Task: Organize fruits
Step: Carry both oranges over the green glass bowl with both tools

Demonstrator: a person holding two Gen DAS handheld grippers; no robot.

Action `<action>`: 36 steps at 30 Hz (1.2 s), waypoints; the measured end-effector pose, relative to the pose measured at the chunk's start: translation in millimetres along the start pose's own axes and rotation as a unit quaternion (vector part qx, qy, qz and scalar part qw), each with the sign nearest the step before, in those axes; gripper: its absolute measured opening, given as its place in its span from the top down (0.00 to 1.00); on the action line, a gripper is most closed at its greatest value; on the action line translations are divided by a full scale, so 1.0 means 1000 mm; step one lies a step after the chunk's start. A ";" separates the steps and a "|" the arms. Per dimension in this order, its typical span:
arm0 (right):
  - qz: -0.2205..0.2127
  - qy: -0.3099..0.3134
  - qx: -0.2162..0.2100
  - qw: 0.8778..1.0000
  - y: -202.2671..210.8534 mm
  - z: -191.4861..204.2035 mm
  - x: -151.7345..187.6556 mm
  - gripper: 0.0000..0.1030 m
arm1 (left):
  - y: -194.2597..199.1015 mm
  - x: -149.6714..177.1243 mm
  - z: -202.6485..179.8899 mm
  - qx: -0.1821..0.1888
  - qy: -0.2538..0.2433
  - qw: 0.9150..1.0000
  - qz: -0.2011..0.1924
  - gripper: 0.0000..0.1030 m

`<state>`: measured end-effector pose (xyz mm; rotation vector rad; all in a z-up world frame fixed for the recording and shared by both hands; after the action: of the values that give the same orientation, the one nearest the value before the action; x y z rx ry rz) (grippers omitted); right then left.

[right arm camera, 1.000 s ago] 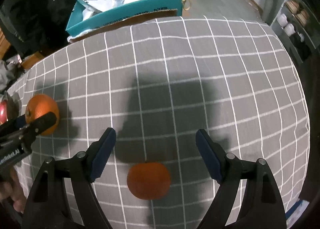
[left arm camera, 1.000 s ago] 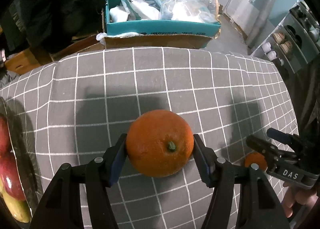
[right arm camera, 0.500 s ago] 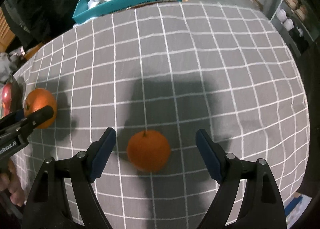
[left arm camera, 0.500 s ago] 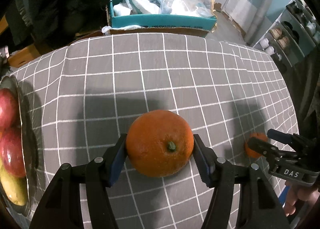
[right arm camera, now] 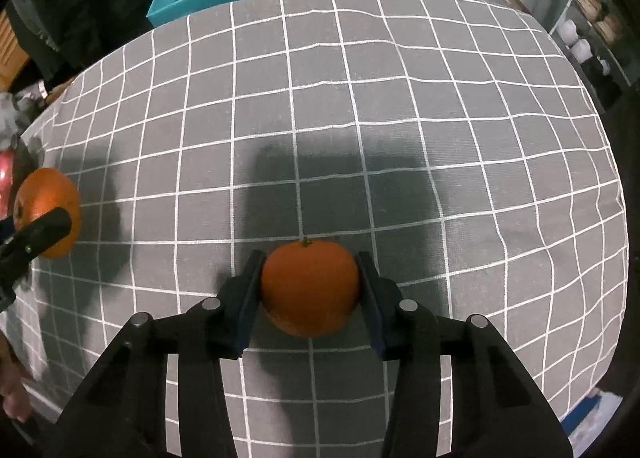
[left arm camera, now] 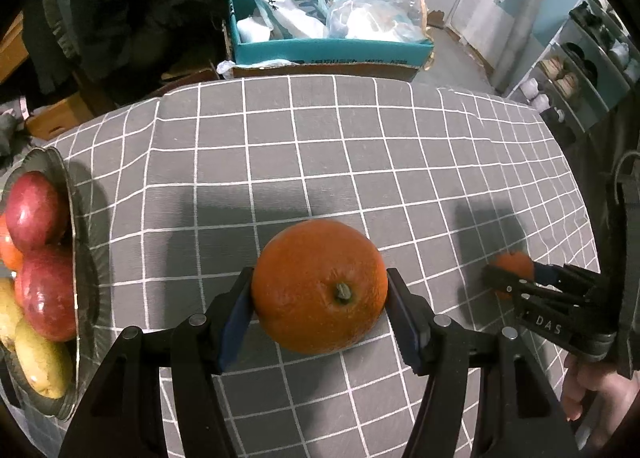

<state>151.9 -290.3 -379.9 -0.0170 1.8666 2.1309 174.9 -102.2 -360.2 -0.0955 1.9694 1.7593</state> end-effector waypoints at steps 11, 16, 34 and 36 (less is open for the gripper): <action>-0.053 0.013 -0.007 0.998 0.050 0.020 -0.010 0.58 | 0.036 -0.002 0.004 -0.009 -0.004 1.000 -0.025 0.38; -0.072 0.016 -0.015 0.997 0.071 0.025 -0.015 0.58 | 0.059 -0.002 0.011 -0.019 -0.002 0.999 -0.043 0.38; -0.153 0.075 -0.062 0.983 0.155 0.098 -0.022 0.58 | 0.152 -0.001 0.043 -0.059 0.012 0.991 -0.116 0.38; -0.157 0.081 -0.069 0.982 0.160 0.107 -0.022 0.58 | 0.160 0.000 0.049 -0.067 0.014 0.990 -0.121 0.38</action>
<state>155.1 -207.7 -204.4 -0.4950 1.6638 2.0805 131.3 -29.5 -216.1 -0.3900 1.7714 1.7345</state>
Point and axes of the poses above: each gripper's, at about its wrist camera, not at the fingertips, and y roughly against the way its jaws point, z to its left, x to its underside, the point moved 9 cm from there along -y, roughly the way its jaws point, and after that the axes turned 14 degrees about -y, right-handed, at the moved point
